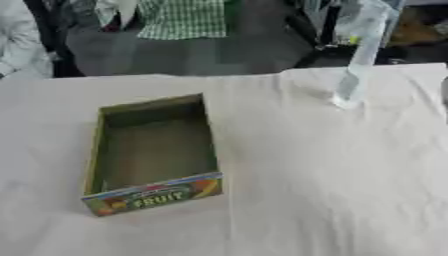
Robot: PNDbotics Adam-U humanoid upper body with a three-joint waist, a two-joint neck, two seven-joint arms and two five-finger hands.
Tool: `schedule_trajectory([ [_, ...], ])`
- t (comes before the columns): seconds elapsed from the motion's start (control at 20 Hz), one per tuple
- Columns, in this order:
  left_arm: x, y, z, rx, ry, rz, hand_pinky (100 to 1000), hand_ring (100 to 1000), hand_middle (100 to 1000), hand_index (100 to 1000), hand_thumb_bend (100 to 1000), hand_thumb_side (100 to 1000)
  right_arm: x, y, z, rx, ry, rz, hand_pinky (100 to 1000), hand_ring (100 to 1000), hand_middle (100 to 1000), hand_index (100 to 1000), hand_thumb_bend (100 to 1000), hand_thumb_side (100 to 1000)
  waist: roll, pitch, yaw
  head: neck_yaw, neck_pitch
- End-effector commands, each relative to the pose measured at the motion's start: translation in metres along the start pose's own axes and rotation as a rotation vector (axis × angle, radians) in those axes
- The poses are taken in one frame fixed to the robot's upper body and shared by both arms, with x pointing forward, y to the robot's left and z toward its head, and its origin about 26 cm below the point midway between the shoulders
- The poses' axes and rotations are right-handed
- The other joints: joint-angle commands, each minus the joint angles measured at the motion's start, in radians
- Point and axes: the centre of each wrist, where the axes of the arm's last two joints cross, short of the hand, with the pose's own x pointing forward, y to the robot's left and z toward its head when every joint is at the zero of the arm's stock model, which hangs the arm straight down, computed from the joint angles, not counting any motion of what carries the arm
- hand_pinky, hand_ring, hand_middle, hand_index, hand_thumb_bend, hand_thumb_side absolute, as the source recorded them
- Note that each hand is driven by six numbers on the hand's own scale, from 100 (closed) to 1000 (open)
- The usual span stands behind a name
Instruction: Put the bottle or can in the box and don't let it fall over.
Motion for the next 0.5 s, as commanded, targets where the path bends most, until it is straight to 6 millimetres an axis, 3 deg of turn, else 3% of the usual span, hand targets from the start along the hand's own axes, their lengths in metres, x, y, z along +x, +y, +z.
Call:
schedule_trajectory([
  [0.05,0.009,-0.002,-0.004,-0.006,-0.038,-0.003,828,839,786,834,864,615,0.013,0.015,0.003,0.027,-0.003,-0.089,866,820,811,959,100,837,0.001,-0.017,-0.001,-0.006,-0.020],
  [0.35,0.010,-0.002,-0.004,-0.005,-0.038,0.002,826,838,785,834,864,615,0.013,0.038,0.017,0.022,0.047,-0.240,815,762,751,1000,172,883,0.004,-0.018,-0.003,-0.012,-0.036],
  [0.45,0.010,-0.002,-0.004,-0.005,-0.036,0.002,826,838,785,833,864,615,0.014,0.043,0.022,0.013,0.060,-0.281,745,660,701,1000,194,893,0.004,-0.019,-0.005,-0.013,-0.039],
  [0.5,0.010,-0.002,-0.004,-0.004,-0.036,0.002,826,838,785,832,864,615,0.015,0.045,0.024,0.010,0.065,-0.300,658,566,659,1000,202,897,0.003,-0.019,-0.005,-0.014,-0.040],
])
